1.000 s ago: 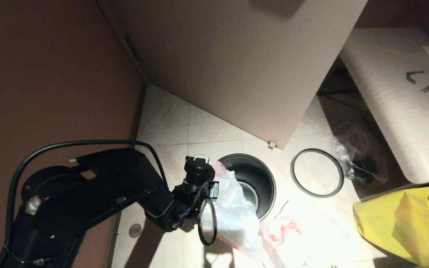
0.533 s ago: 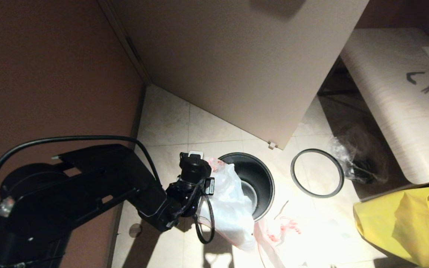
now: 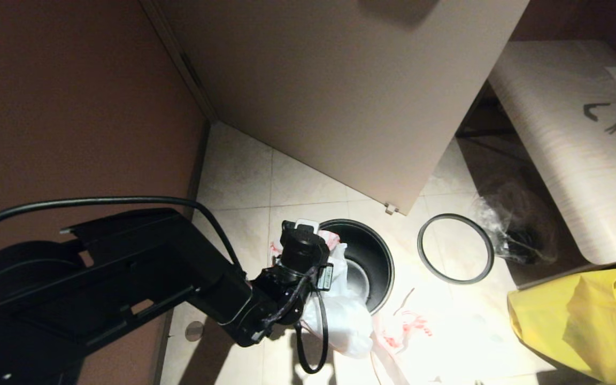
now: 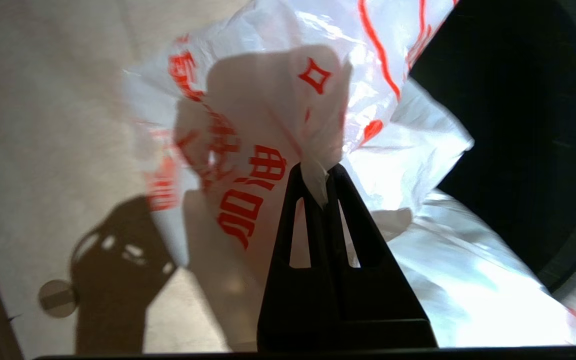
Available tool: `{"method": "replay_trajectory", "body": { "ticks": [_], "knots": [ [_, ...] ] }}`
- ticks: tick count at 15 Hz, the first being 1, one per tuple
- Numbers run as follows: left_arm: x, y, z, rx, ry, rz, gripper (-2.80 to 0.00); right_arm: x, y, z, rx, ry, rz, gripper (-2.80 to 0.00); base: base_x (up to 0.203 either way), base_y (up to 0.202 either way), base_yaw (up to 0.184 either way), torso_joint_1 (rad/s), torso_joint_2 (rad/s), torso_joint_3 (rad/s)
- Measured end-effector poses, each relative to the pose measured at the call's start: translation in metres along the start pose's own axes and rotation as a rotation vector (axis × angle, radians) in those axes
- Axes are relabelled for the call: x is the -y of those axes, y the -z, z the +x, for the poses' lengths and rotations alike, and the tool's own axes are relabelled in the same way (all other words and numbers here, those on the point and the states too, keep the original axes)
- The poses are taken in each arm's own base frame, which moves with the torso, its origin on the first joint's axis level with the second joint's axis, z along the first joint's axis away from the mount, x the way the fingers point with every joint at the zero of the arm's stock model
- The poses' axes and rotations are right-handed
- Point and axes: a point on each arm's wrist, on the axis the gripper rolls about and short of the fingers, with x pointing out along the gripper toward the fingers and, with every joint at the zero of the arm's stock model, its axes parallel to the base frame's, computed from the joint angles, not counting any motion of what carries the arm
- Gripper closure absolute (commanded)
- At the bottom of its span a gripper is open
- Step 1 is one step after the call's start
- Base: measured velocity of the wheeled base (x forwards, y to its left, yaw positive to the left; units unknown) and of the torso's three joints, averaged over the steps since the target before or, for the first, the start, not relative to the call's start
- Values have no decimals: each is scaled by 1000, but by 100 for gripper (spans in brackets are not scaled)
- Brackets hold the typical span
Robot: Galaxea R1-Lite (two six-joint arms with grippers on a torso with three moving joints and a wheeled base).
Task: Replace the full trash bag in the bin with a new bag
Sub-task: Put the new garbage bag on the trash can
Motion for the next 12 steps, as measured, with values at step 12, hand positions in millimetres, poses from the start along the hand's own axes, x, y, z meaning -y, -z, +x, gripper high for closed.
{"method": "replay_trajectory", "body": {
  "ticks": [12],
  "knots": [
    [94,-52,-13,-15,191,91,0,0,0,0,0,1,0,0,0,0,0,0,0,0]
  ]
}}
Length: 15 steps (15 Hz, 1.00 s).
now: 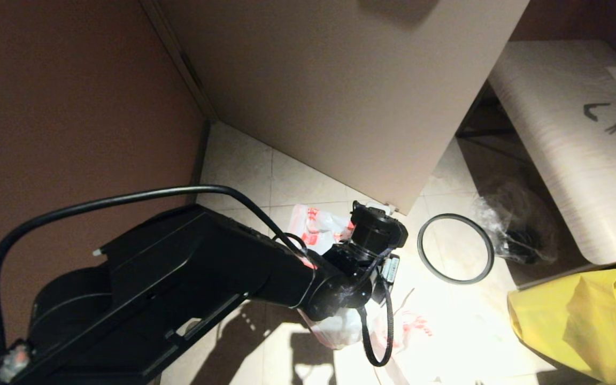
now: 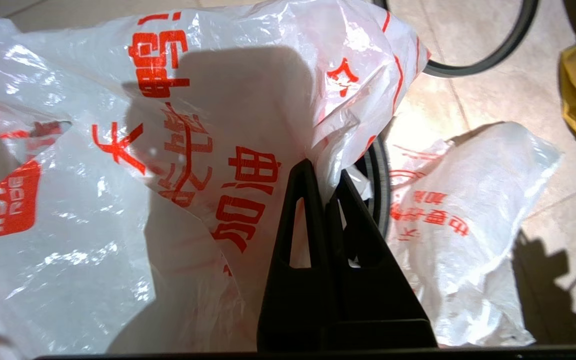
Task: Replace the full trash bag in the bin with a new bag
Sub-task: Put the new garbage bag on the trash can
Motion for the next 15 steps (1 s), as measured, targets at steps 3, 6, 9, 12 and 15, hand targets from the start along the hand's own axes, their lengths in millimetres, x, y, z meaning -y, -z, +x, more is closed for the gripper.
{"method": "replay_trajectory", "body": {
  "ticks": [3,6,9,12,15],
  "knots": [
    [17,3,13,-7,21,17,0,0,0,0,-1,0,0,0,0,0,0,0,0,0],
    [30,10,33,-58,8,49,0,0,0,0,-1,0,0,0,0,0,0,0,0,0],
    [18,29,67,-135,-149,79,0,0,0,0,0,0,0,0,0,0,0,0,0,0],
    [-7,53,92,-210,-271,102,0,0,0,0,0,0,0,0,0,0,0,0,0,0],
    [-20,66,107,-237,-322,113,0,0,0,0,0,0,0,0,0,0,0,0,0,0]
  ]
}}
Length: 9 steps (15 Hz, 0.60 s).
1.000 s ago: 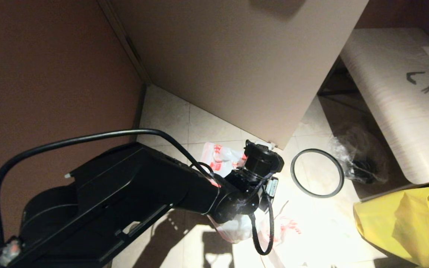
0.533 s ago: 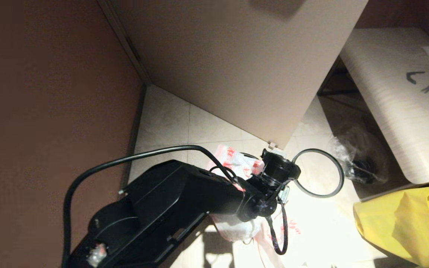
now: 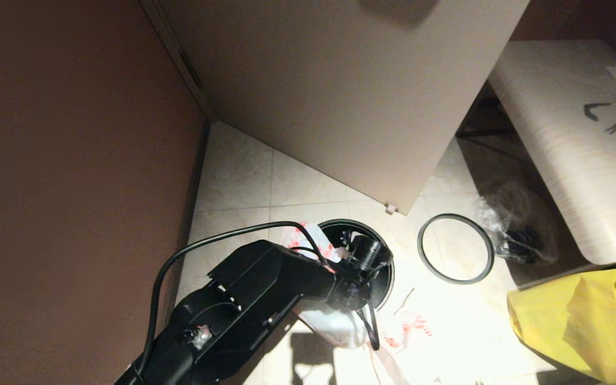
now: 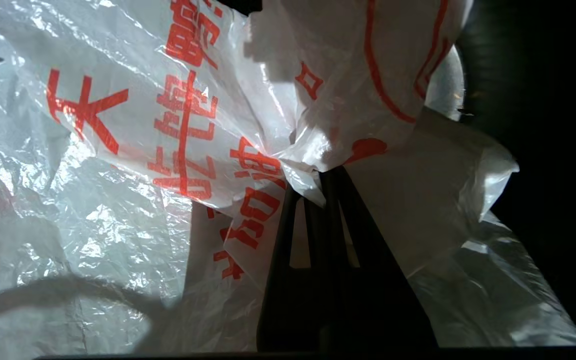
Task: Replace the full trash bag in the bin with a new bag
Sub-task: Put the new garbage bag on the trash can
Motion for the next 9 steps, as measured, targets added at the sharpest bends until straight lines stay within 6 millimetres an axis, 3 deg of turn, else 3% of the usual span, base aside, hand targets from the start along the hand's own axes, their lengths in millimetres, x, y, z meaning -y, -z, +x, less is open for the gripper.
{"method": "replay_trajectory", "body": {
  "ticks": [6,9],
  "knots": [
    [11,4,23,64,-6,75,0,0,0,0,0,0,0,0,0,0,0,0,0,0],
    [6,14,40,51,-28,93,0,0,0,0,-1,0,0,0,0,0,0,0,0,0]
  ]
}}
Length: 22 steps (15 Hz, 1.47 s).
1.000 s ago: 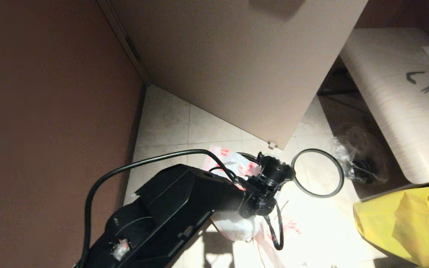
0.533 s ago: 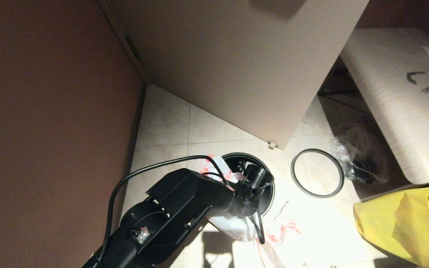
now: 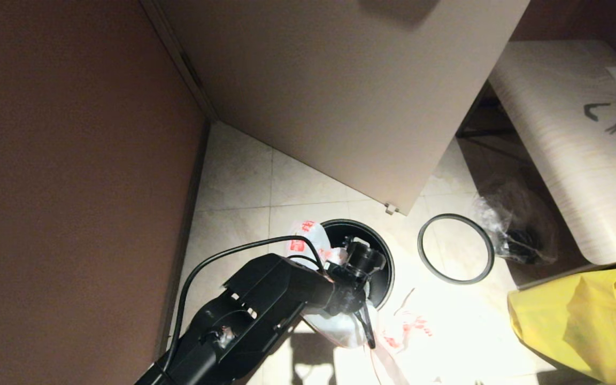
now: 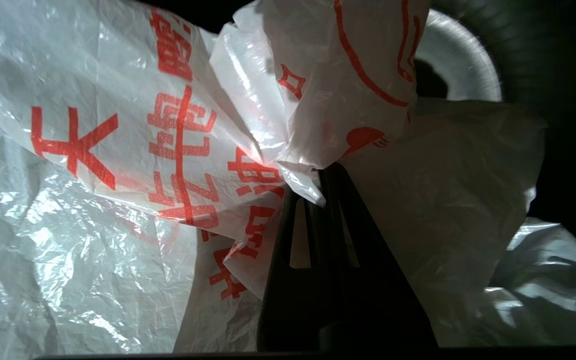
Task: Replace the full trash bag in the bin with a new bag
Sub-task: Put the new garbage bag on the trash can
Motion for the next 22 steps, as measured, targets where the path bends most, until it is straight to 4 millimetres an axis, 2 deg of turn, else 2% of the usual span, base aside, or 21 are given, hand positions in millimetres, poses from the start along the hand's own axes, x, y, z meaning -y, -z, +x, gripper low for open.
{"method": "replay_trajectory", "body": {
  "ticks": [2,3,5,8,11,15,16,17,19,22],
  "knots": [
    [-4,4,7,-13,-9,18,0,0,0,0,0,0,0,0,0,0,0,0,0,0],
    [-8,4,10,-16,-16,12,-280,0,0,0,0,-1,0,0,0,0,0,0,0,0],
    [-14,-4,3,-5,-17,-15,-280,0,0,0,0,0,0,0,0,0,0,0,0,0],
    [-23,-19,-23,6,1,-44,-280,0,0,0,0,0,0,0,0,0,0,0,0,0],
    [-38,-9,-62,-61,36,-26,-280,0,0,0,0,0,0,0,0,0,0,0,0,0],
    [-85,11,-120,-161,111,-142,-280,0,0,0,0,0,0,0,0,0,0,0,0,0],
    [-99,19,-128,-192,136,-192,-280,0,0,0,0,0,0,0,0,0,0,0,0,0],
    [-115,28,-134,-228,176,-264,-280,0,0,0,1,0,0,0,0,0,0,0,0,0],
    [-147,43,-131,-258,269,-407,-280,0,0,0,0,0,0,0,0,0,0,0,0,0],
    [-185,64,-110,-181,433,-503,-280,0,0,0,0,0,0,0,0,0,0,0,0,0]
  ]
}}
